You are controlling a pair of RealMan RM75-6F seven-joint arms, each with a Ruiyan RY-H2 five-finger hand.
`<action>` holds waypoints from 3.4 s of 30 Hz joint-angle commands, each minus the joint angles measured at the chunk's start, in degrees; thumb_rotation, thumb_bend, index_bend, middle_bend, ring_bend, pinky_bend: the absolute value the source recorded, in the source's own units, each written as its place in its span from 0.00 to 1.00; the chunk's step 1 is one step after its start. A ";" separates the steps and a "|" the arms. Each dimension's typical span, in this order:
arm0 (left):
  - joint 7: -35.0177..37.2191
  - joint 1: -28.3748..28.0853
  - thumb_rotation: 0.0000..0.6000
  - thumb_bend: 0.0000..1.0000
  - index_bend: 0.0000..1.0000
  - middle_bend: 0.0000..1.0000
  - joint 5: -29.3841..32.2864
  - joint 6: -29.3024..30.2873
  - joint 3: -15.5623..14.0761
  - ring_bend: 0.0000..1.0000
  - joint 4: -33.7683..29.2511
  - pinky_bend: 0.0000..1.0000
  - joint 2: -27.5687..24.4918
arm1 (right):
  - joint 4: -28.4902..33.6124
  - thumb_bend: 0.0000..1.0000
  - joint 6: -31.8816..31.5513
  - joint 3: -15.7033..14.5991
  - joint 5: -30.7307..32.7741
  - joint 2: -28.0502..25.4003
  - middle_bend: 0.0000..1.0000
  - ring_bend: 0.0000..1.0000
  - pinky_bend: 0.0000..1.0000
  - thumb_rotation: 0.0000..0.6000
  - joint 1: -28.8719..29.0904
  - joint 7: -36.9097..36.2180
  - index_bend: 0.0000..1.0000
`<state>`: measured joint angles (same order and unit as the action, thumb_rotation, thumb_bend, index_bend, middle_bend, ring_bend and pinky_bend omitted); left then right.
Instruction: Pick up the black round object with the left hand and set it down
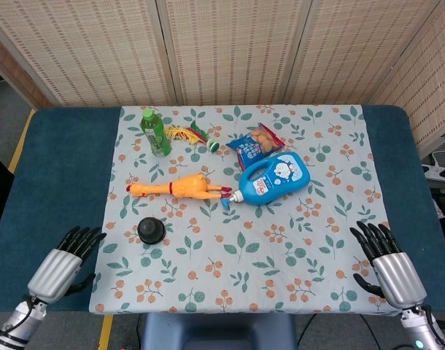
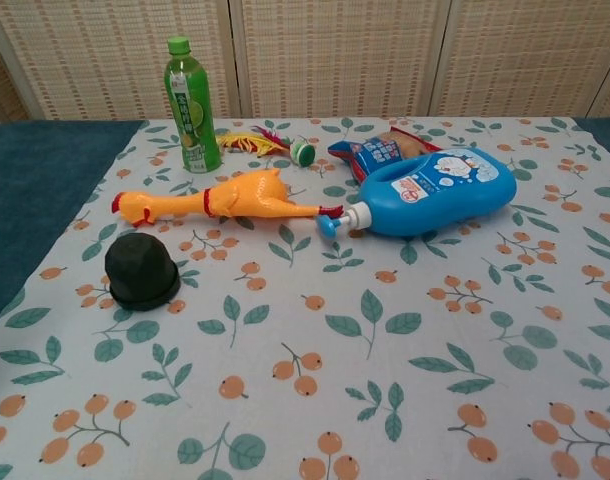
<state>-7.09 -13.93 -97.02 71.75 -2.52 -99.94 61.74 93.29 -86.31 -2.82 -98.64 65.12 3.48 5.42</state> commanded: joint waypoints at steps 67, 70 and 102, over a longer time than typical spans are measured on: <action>-26.56 -61.66 1.00 0.29 0.17 0.16 86.56 -32.75 -9.44 0.13 4.57 0.36 15.46 | 0.41 0.12 0.95 -2.79 -2.57 -2.81 0.00 0.00 0.00 1.00 0.85 -5.78 0.00; -27.02 -61.09 1.00 0.30 0.24 0.21 85.00 -31.17 -10.21 0.16 5.00 0.38 16.34 | 0.66 0.12 1.06 -2.90 -2.58 -3.05 0.00 0.00 0.00 1.00 0.85 -5.90 0.00; -23.40 -45.28 1.00 0.67 0.67 0.69 58.47 -14.12 -7.54 0.56 3.00 0.73 13.21 | 1.33 0.12 1.89 -3.23 -2.54 -3.36 0.00 0.00 0.00 1.00 0.91 -5.26 0.00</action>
<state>-31.23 -60.15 -37.03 56.42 -10.49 -95.32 76.97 94.62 -84.40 -6.05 -101.19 61.79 4.40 0.18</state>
